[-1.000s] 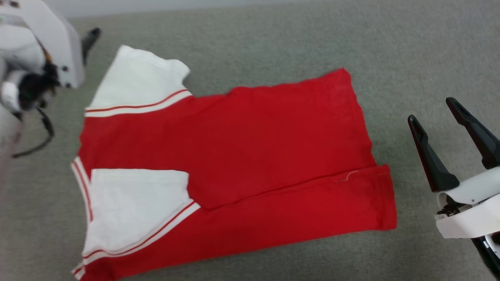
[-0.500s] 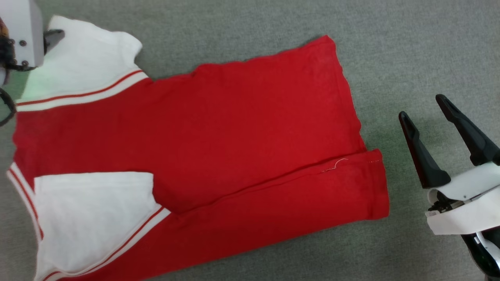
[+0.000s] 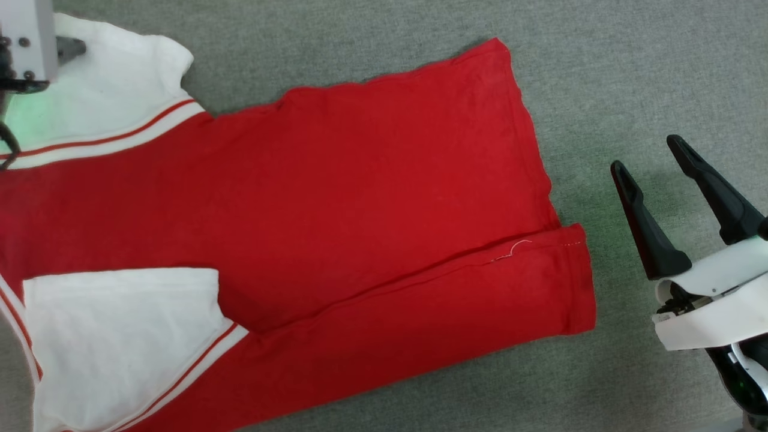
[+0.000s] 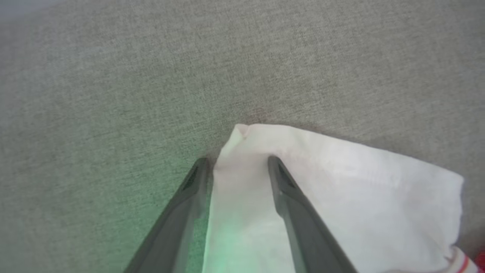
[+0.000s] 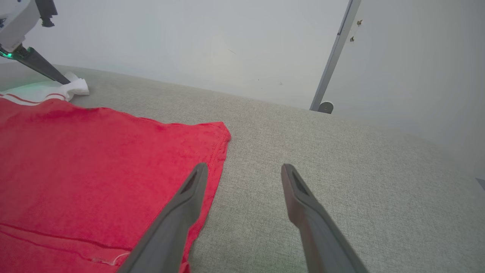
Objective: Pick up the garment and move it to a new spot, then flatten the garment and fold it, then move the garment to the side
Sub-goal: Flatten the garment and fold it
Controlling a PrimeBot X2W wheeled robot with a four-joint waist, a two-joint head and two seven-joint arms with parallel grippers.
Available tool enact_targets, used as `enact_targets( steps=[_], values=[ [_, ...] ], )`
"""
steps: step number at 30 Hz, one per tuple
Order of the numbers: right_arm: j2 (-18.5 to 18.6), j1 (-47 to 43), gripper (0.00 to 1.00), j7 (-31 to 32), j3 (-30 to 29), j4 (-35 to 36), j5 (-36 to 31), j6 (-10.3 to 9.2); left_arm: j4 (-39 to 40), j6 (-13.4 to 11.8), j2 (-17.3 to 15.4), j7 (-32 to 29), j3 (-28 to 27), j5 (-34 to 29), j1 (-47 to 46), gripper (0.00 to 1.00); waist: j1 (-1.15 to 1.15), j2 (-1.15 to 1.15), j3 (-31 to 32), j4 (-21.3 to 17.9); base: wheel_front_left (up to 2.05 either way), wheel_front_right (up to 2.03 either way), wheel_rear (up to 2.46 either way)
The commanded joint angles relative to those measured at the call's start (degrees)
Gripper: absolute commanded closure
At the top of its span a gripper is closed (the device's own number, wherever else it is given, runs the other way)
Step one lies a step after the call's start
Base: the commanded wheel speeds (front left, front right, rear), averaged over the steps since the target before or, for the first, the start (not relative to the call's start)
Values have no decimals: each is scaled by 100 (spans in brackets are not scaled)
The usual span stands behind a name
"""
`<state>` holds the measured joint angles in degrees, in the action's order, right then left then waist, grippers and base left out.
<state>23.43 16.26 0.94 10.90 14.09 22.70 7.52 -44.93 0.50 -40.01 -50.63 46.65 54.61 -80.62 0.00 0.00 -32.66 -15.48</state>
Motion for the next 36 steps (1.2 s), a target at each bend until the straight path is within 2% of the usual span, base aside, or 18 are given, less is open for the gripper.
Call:
enact_targets(
  steps=[1,2,5,11,19,24,36],
  values=[
    [6,59,0,14,-1,-15,58,-8,-62,-20,123,-65,68,49,138,90,0,0,-4,-1,0,0,0],
    [15,57,0,51,4,-20,72,-7,-94,-60,164,-83,67,60,136,100,0,0,-8,4,0,0,0],
    [54,113,0,180,37,-30,158,-8,-174,-144,253,-115,61,89,77,100,0,0,-22,15,0,0,0],
    [277,366,0,662,156,-29,514,-8,-197,-35,405,-84,115,35,-54,100,0,0,12,97,0,0,0],
    [665,1334,0,2027,308,-265,1188,-7,-330,24,670,123,107,83,-139,100,0,0,178,388,0,0,0],
    [829,2221,0,2978,673,-776,1640,-7,-414,86,901,257,125,64,-306,100,0,0,135,603,0,0,0],
    [569,3985,0,4219,1900,-2681,2101,-7,-856,312,1206,579,148,55,-512,100,0,0,-1,782,0,0,0]
  ],
)
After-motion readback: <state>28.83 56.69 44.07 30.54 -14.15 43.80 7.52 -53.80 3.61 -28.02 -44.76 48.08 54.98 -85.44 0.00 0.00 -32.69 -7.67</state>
